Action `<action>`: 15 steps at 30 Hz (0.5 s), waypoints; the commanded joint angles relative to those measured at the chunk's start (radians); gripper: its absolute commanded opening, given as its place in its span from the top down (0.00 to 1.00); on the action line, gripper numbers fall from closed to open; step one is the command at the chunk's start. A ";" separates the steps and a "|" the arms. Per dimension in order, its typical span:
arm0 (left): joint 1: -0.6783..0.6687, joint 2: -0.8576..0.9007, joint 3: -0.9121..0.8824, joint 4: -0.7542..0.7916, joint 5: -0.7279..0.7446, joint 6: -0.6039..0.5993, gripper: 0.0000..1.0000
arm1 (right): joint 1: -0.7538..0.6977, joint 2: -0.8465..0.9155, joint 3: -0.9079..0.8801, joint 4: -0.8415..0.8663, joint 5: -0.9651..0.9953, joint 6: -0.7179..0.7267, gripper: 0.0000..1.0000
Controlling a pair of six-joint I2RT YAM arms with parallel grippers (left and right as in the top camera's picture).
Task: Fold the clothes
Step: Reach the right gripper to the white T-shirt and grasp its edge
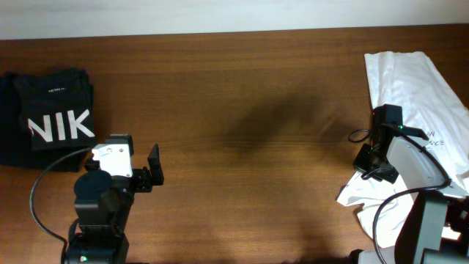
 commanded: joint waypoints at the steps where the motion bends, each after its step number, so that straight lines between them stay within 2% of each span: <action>1: -0.005 0.000 0.020 -0.001 0.013 0.011 0.01 | -0.004 -0.004 0.016 0.000 -0.061 -0.028 0.96; 4: -0.005 0.000 0.020 -0.001 0.012 0.012 0.01 | -0.004 -0.073 0.105 -0.051 -0.149 -0.105 0.96; 10: -0.005 0.000 0.020 -0.001 0.012 0.012 0.01 | -0.003 -0.210 0.476 -0.253 -0.197 -0.263 0.96; 12: -0.005 0.000 0.020 -0.001 0.012 0.012 0.01 | -0.003 -0.215 0.496 -0.289 -0.199 -0.280 0.96; 15: -0.005 0.000 0.020 -0.001 0.012 0.012 0.01 | -0.003 -0.222 0.504 -0.304 -0.341 -0.377 0.96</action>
